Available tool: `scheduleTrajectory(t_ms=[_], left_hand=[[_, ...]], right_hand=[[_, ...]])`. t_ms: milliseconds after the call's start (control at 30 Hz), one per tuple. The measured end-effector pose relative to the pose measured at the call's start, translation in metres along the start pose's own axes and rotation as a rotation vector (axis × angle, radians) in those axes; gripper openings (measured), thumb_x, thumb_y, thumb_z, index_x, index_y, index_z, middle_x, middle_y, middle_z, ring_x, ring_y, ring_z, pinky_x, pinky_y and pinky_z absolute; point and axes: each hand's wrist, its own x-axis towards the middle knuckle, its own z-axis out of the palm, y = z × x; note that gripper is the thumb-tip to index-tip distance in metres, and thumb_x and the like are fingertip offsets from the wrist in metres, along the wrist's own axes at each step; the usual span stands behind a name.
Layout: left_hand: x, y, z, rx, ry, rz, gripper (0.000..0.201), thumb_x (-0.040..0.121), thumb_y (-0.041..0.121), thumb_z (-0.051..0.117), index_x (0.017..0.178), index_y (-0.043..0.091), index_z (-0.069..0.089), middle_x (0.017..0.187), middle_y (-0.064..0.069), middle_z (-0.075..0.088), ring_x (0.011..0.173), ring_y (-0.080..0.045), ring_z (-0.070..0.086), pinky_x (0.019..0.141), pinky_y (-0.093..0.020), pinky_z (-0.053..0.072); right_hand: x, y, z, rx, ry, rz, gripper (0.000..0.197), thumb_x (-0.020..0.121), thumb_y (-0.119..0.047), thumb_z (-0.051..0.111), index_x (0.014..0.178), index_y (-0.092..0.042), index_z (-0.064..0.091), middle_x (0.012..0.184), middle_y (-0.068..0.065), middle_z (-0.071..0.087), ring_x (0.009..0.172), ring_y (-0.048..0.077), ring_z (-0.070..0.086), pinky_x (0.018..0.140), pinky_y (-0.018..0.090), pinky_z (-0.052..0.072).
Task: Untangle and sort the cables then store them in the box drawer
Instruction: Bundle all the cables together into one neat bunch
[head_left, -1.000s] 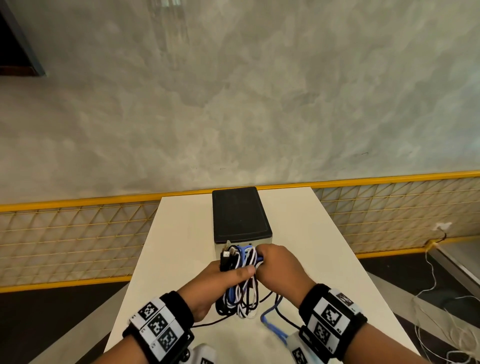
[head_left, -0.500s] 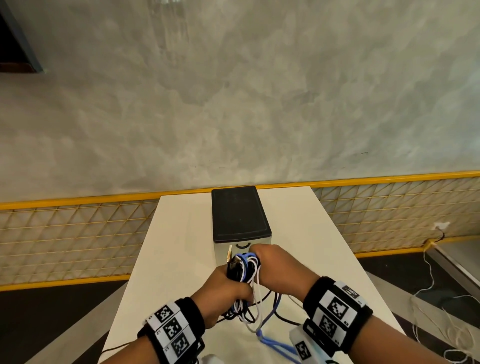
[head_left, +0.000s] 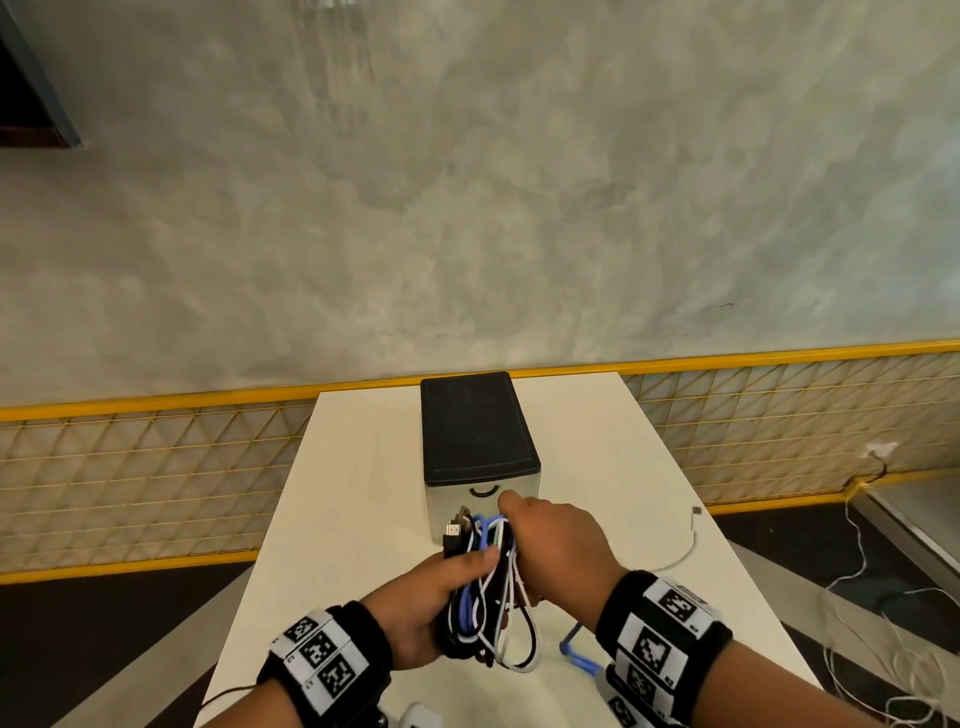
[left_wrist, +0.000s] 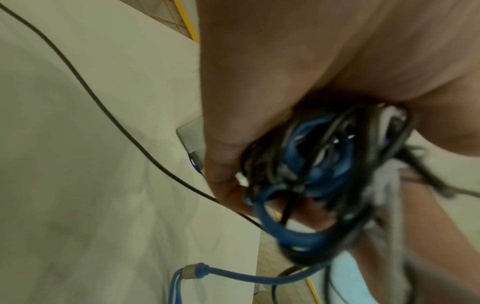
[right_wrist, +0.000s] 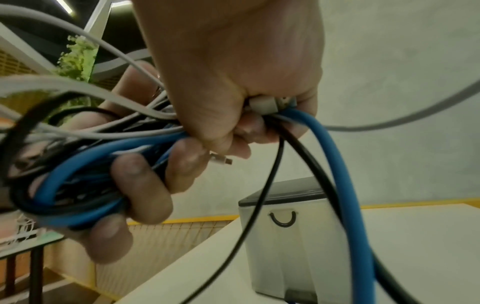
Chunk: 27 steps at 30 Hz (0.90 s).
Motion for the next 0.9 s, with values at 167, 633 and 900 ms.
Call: scheduleTrajectory(t_ms=[167, 633, 900], left_hand=[[0.003, -0.001, 0.01, 0.136, 0.034, 0.04, 0.044, 0.073, 0.036, 0.078, 0.105, 0.007, 0.071, 0.095, -0.016, 0.073, 0.081, -0.028, 0.068, 0.08, -0.04, 0.055], [0.006, 0.005, 0.011, 0.37, 0.168, 0.099, 0.029, 0.066, -0.003, 0.067, 0.095, 0.001, 0.067, 0.068, -0.009, 0.057, 0.061, -0.021, 0.059, 0.058, -0.029, 0.049], [0.001, 0.0, 0.017, 0.187, 0.079, 0.079, 0.03, 0.083, -0.003, 0.068, 0.112, 0.003, 0.07, 0.106, -0.024, 0.074, 0.092, -0.033, 0.073, 0.067, -0.034, 0.058]], right_hand=[[-0.002, -0.003, 0.0, -0.017, 0.016, 0.006, 0.026, 0.09, -0.029, 0.048, 0.11, -0.014, 0.045, 0.098, 0.008, 0.064, 0.083, 0.036, 0.065, 0.059, 0.032, 0.035], [0.005, 0.004, -0.001, 0.22, -0.053, 0.013, 0.017, 0.086, -0.02, 0.056, 0.09, -0.022, 0.04, 0.079, 0.004, 0.055, 0.071, 0.026, 0.055, 0.051, 0.028, 0.034], [-0.001, -0.002, 0.003, 0.097, 0.019, 0.056, 0.02, 0.089, -0.032, 0.052, 0.097, -0.019, 0.039, 0.089, 0.006, 0.064, 0.068, 0.027, 0.054, 0.055, 0.031, 0.037]])
